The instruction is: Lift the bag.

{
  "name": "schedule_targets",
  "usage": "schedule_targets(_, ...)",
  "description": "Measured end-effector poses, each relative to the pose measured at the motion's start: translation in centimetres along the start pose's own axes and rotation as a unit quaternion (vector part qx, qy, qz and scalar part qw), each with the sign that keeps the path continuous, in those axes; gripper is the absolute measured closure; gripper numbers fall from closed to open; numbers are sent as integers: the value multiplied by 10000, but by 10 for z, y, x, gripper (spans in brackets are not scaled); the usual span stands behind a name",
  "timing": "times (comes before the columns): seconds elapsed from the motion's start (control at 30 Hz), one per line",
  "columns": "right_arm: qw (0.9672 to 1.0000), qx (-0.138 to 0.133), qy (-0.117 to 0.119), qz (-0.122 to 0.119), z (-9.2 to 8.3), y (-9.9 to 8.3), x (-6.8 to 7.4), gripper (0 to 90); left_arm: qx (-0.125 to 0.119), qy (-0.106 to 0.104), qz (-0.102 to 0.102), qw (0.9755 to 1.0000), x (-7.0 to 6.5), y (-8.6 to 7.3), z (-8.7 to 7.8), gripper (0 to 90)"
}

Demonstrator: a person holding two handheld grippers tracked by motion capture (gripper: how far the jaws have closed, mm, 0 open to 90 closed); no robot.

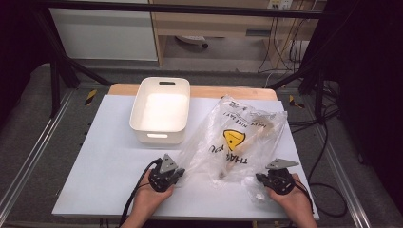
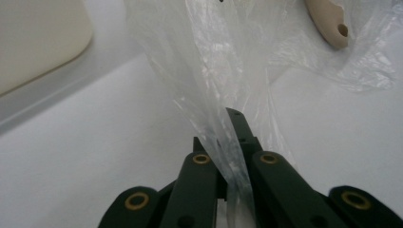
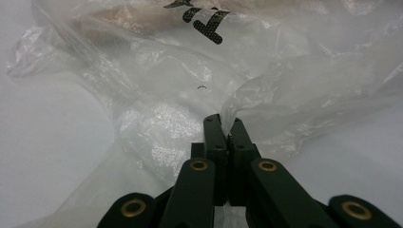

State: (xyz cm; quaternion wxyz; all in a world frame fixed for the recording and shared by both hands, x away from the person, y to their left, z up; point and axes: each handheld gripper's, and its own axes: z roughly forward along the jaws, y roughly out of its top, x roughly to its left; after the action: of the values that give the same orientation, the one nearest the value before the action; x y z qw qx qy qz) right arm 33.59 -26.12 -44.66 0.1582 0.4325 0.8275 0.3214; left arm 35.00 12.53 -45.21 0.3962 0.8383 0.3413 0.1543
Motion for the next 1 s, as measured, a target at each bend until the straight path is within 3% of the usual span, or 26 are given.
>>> schedule_targets(0.13,9999,-10,33,-121,3,3,5,900,-16,68,-79,9999,6,0,-3,900)
schedule_targets(0.33,9999,-65,106,-1,0,2,4,900,-98,87,-141,9998,10,1,-8,900)
schedule_targets(0.53,9990,-388,227,-11,-9,8,7,900,-188,91,-173,9996,13,5,-14,900)
schedule_targets(0.77,9977,-623,258,20,-20,27,6,900,-232,87,-81,9997,17,16,-23,900)
schedule_targets(1.0,9975,-599,380,16,-16,39,3,900,-151,67,-52,9998,23,20,-25,900)
